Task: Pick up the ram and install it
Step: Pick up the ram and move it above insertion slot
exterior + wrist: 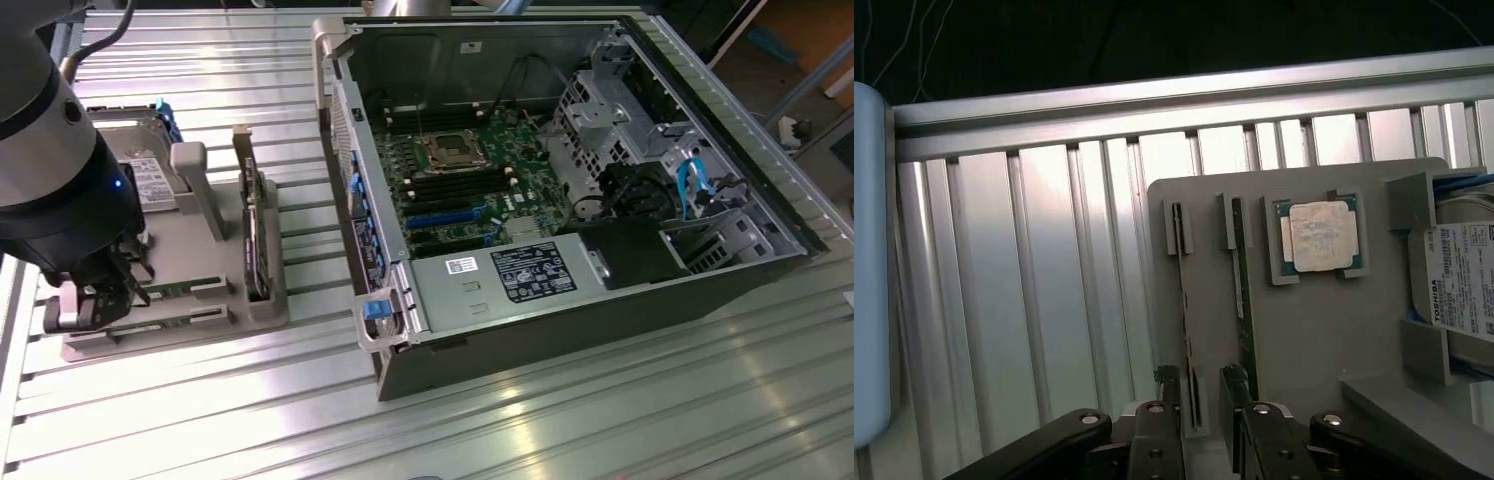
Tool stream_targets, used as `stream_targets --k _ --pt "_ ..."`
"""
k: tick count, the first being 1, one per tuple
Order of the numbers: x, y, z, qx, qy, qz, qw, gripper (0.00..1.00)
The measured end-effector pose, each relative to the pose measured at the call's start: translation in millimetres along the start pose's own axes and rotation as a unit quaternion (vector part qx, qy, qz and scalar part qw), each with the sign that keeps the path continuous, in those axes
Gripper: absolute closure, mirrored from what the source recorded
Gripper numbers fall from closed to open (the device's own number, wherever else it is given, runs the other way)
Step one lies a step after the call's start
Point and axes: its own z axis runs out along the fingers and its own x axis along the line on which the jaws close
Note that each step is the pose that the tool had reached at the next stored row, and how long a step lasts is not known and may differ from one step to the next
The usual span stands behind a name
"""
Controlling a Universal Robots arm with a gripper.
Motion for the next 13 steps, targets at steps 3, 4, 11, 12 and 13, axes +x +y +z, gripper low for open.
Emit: stream_targets --k 3,4,11,12,13 --pt "0.6 -0.2 3.4 -0.0002 -0.0022 0.000 1.0000 0.70" --pt "0.8 -0.2 4.6 -0.0003 -0.0030 0.000 1.0000 0.70" --pt "2.1 -0.6 12.0 -0.0010 -0.0083 0.000 1.0000 0.70" --pt "2.4 -0.7 13.7 -0.0011 -0.0094 0.000 1.0000 0.70" --pt "2.7 -0.8 14.8 -0.0012 -0.0100 0.000 0.9999 0.70"
